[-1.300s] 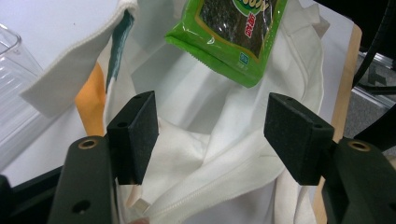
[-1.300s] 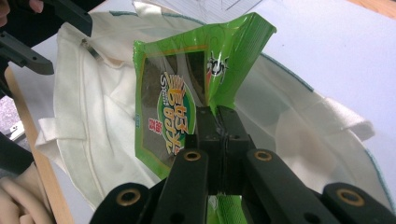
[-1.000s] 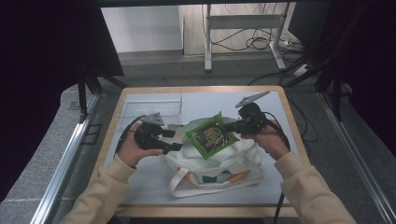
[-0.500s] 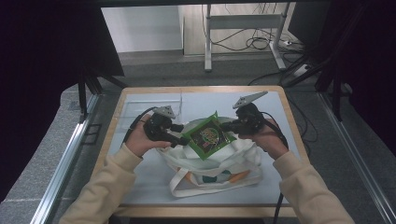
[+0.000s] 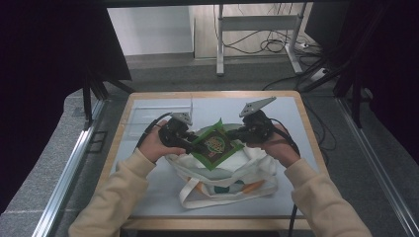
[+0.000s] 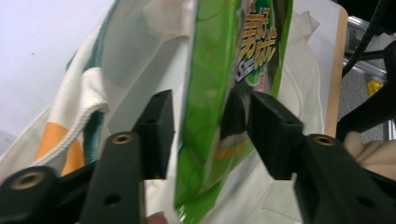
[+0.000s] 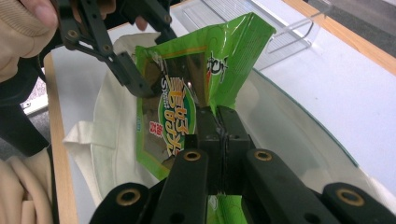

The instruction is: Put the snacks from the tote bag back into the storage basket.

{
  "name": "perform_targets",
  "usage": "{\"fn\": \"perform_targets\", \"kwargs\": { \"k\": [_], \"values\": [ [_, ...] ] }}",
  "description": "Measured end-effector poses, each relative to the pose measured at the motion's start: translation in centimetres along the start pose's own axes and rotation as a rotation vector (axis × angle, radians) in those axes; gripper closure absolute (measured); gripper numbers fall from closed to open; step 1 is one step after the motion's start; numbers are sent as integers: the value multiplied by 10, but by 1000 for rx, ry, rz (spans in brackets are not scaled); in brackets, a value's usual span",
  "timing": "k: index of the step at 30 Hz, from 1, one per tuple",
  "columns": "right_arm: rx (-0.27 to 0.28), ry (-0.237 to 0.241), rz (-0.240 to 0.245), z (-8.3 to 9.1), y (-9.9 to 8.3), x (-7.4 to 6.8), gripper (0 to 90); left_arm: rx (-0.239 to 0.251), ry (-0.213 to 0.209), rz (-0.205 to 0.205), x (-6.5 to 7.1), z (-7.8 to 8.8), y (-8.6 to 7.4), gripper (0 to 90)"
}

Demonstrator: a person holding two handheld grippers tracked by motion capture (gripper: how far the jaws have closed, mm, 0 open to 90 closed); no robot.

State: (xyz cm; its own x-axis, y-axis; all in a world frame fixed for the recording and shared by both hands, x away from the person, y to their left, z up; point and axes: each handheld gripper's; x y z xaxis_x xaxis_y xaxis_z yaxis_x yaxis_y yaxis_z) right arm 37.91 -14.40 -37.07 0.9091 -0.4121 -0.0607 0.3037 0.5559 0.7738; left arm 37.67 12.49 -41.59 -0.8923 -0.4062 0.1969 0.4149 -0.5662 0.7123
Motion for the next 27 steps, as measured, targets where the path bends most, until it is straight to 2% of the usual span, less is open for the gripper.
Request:
{"fn": "perform_targets", "kwargs": {
  "k": [4,12,21,24,27],
  "values": [
    [-7,-6,23,-3,3,-2,881,-12,3,5,-1,0,-2,598],
    [4,-5,36,-1,2,-1,870,4,-63,15,2,4,-4,681],
    [7,15,18,-4,-2,3,825,13,-52,21,3,5,-9,723],
    [21,15,-2,-4,-4,4,735,14,-48,21,3,6,-12,723],
    [65,-31,-31,-2,-5,4,564,29,-44,29,2,8,-16,723]
  ]
}}
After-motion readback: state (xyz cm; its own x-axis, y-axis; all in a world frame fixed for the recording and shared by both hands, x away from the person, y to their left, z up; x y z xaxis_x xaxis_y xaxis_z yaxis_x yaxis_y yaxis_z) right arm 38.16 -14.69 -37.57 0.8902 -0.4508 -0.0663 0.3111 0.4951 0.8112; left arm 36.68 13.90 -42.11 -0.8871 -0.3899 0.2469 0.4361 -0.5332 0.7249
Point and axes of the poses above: each handheld gripper's, and its own axes: z roughly backward along the jaws, y roughly out of its top, x roughly to its right, and after that the axes turned 3 degrees about x, right-handed
